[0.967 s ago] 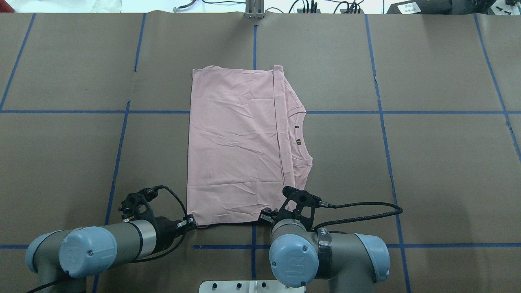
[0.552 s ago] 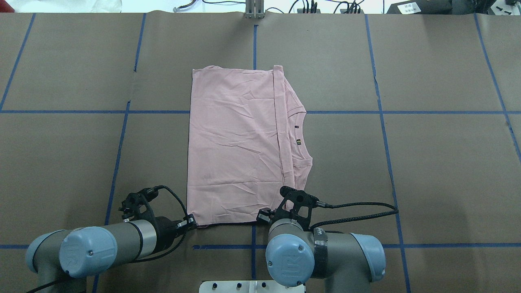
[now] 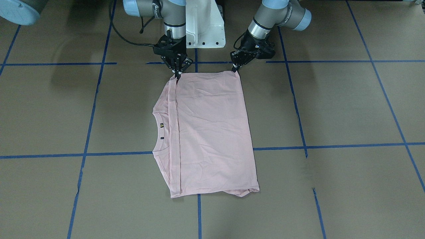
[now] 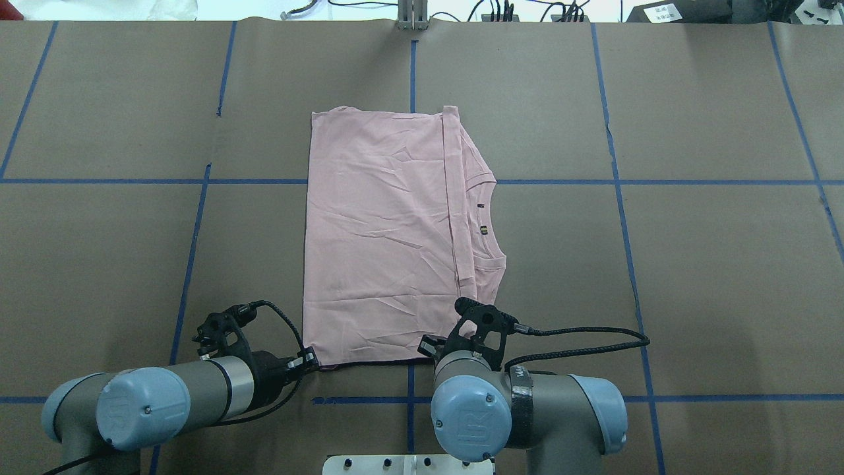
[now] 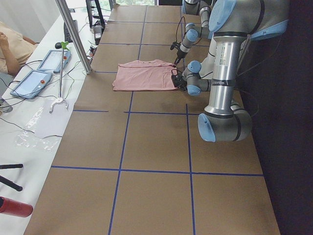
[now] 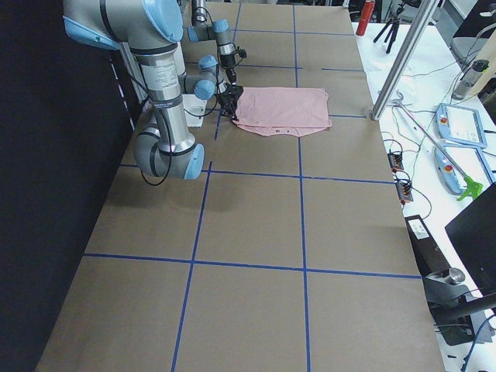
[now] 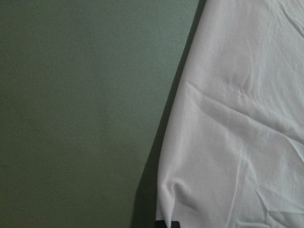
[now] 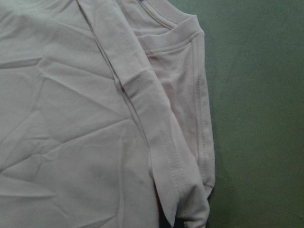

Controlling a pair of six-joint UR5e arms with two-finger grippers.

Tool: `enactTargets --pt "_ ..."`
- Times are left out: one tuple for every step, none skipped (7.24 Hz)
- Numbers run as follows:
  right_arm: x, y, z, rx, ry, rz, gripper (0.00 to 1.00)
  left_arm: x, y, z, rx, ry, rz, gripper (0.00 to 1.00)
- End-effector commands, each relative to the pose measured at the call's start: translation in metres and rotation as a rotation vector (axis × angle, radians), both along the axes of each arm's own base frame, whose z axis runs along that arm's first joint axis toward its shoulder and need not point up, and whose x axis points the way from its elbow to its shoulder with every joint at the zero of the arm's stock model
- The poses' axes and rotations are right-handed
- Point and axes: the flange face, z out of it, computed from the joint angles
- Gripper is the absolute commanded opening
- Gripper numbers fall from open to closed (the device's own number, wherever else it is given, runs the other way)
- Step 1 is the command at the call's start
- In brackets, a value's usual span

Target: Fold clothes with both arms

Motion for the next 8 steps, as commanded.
enactTargets --pt "0.002 -0.002 -0.001 0.0 -0.003 0.004 0.0 0.0 0.0 -0.001 0.0 0.001 0.0 0.0" --pt "0.002 -0.002 -0.002 -0.001 -0.006 0.003 0.0 0.0 0.0 -0.001 0.0 0.001 0.0 0.0" --pt "0.007 -0.002 -0.007 0.001 -0.014 0.003 0.0 0.0 0.0 -0.001 0.002 0.002 0.004 0.0" --pt "0.022 -0.002 -0.02 0.004 -0.04 0.004 0.0 -0.01 0.002 -0.011 0.013 0.021 0.015 0.0" --pt "0.045 0.001 -0.036 0.003 -0.04 0.003 0.0 -0.035 0.001 -0.032 0.05 0.047 0.036 0.0" --pt "0.074 0.007 -0.058 0.003 -0.056 0.0 0.0 -0.053 0.008 -0.061 0.039 0.03 0.059 0.0" --pt "0.099 0.021 -0.076 -0.013 -0.061 -0.024 0.0 -0.087 0.019 -0.103 0.026 0.033 0.097 0.0" --pt "0.129 0.036 -0.094 -0.03 -0.072 -0.039 0.0 -0.126 0.029 -0.14 0.021 0.031 0.111 0.0"
